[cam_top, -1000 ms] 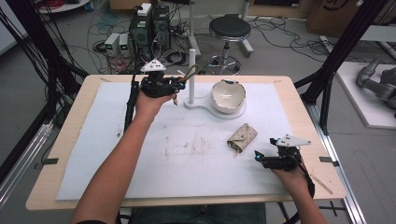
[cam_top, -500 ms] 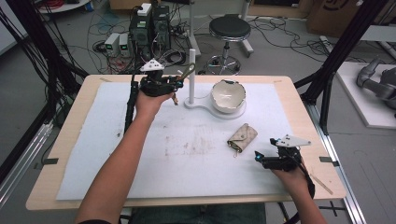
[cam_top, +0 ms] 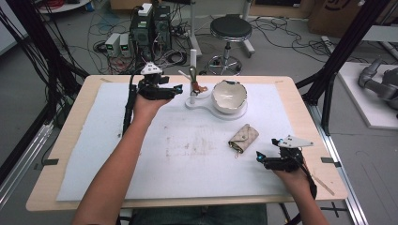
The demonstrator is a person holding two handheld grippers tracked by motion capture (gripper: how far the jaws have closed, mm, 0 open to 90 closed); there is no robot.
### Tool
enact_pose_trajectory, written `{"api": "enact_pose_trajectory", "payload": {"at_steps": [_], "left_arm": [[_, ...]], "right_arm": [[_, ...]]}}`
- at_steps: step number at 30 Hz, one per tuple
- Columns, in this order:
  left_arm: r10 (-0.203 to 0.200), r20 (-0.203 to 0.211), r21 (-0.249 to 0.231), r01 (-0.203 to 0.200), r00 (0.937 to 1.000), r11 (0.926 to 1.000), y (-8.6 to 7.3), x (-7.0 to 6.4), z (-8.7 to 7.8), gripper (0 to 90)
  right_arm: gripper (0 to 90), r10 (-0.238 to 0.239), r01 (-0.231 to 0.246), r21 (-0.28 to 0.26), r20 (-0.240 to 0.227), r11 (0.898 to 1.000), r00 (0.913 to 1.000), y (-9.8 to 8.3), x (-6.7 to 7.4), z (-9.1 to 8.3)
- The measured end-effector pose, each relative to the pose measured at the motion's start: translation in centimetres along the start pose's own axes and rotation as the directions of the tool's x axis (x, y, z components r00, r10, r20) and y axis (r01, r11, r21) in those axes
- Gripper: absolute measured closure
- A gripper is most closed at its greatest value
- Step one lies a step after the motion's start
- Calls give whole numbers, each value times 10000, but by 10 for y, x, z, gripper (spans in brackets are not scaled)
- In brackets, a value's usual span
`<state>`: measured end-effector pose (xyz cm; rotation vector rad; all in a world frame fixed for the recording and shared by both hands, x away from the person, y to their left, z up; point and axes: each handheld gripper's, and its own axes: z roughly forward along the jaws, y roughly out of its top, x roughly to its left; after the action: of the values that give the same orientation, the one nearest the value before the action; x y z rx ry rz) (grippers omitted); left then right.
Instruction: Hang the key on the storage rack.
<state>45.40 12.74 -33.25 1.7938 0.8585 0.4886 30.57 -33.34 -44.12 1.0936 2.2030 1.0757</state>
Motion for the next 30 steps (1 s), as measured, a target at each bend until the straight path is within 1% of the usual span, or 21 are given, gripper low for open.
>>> {"api": "enact_pose_trajectory", "payload": {"at_steps": [1, 3, 4, 6, 8, 9, 10, 11, 13, 17, 20, 21, 22, 23, 24, 25, 26, 27, 28, 29, 30], "left_arm": [[13, -6, 101, -13, 10000, 9999, -2, 0, -2, 289], [65, -54, 106, -64, 10000, 9999, -6, -2, -8, 267], [65, -54, 106, -64, 10000, 9999, -6, -2, -8, 266], [183, 62, 208, -184, 9998, 9996, -13, -5, -18, 265], [459, -91, 250, -456, 9989, 9986, -17, -7, -25, 254], [459, -91, 250, -456, 9989, 9986, -17, -7, -25, 254], [528, -99, 181, -526, 9986, 9985, -19, -8, -29, 254], [499, -64, 179, -497, 9987, 9986, -23, -8, -34, 248], [490, -53, 177, -489, 9988, 9986, -25, -9, -36, 239], [525, 78, 158, -526, 9986, 9985, -38, -12, -47, 230], [661, 102, 253, -664, 9978, 9975, -49, -14, -54, 222], [661, 102, 253, -664, 9978, 9975, -49, -14, -54, 220], [673, 68, 323, -675, 9977, 9972, -58, -15, -59, 216], [673, 68, 323, -675, 9977, 9972, -58, -15, -59, 213], [543, 54, 262, -544, 9985, 9982, -68, -15, -63, 209], [543, 54, 262, -544, 9985, 9982, -68, -15, -63, 209], [375, 62, 236, -376, 9993, 9990, -78, -13, -66, 209], [327, 49, 298, -328, 9995, 9990, -83, -11, -66, 207], [234, 43, 367, -235, 9997, 9990, -86, -9, -66, 203], [234, 43, 367, -235, 9997, 9990, -86, -9, -66, 202], [120, -24, 429, -118, 9999, 9990, -90, -6, -68, 200]], "right_arm": [[158, 9, -9, 6, -9, 10000, 10000, 0, 0, 0], [158, -26, 26, 3, 0, 10000, 10000, 1, 1, 0], [158, -26, 26, 3, 0, 10000, 10000, 1, 1, 0], [158, -58, 58, -28, -30, 10000, 10000, 2, 1, 1], [158, -58, 58, -37, -64, 10000, 10000, 2, 2, 1], [158, -58, 58, -37, -64, 10000, 10000, 2, 2, 1], [158, -79, 78, -64, -94, 9999, 9999, 3, 2, 2], [158, -130, 129, -45, -118, 9999, 9998, 3, 3, 2], [158, -104, 104, -43, -113, 9999, 9999, 4, 3, 3], [158, -163, 163, -20, -138, 9999, 9998, 6, 5, 6], [158, -176, 175, -31, -176, 9998, 9997, 7, 5, 8], [158, -208, 208, -13, -153, 9998, 9997, 8, 5, 8], [158, -250, 250, -29, -146, 9997, 9996, 8, 5, 9], [158, -250, 250, -29, -146, 9997, 9996, 8, 5, 9], [158, -233, 233, -1, -166, 9997, 9996, 9, 5, 10], [158, -233, 233, -1, -166, 9997, 9996, 9, 5, 10], [158, -283, 283, -10, -141, 9996, 9995, 9, 5, 10], [158, -282, 282, 13, -133, 9996, 9995, 9, 5, 10], [158, -309, 309, 19, -129, 9995, 9994, 8, 5, 10], [158, -309, 309, 19, -129, 9995, 9994, 8, 5, 10], [158, -222, 222, 32, -110, 9997, 9997, 8, 4, 10]]}}
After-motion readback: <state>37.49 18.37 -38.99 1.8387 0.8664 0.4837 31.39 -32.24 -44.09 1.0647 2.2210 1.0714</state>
